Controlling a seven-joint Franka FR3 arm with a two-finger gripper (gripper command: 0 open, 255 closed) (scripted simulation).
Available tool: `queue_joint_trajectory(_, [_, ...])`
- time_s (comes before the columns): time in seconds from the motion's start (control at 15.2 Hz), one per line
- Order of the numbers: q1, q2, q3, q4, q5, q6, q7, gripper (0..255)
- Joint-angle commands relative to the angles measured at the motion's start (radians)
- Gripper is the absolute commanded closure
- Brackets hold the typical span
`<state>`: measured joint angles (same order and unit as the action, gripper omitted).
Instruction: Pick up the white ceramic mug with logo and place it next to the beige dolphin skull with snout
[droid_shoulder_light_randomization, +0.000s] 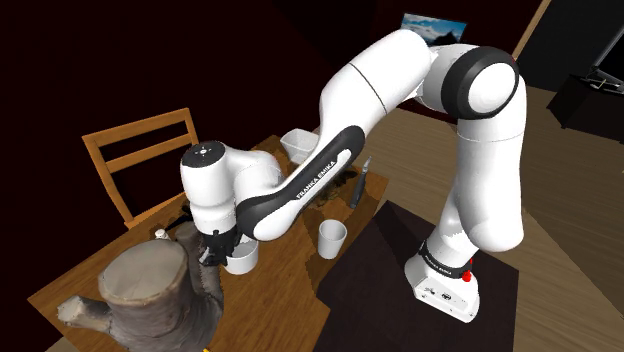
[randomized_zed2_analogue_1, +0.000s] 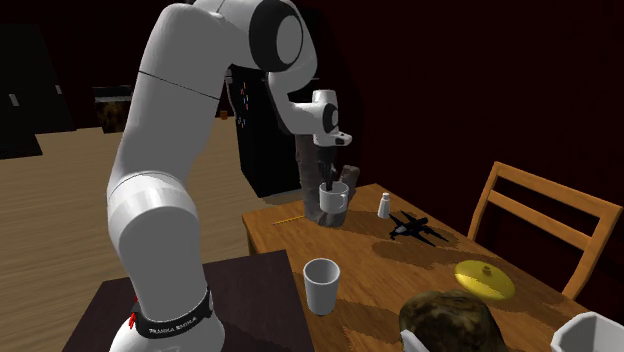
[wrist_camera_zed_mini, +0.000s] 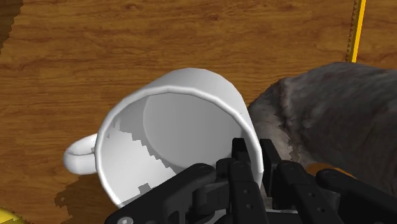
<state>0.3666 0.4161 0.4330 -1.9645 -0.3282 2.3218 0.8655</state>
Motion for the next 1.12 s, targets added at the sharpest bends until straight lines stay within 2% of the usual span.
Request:
queue_joint_trajectory(0.0, [-0.004, -0.018, 0.007, 0.004, 0.012, -0.021, -0.008, 255])
queue_joint_trajectory(1.06, [-0.031, -0.140, 0.045, 0.068, 0.099, -0.191, -0.073, 255])
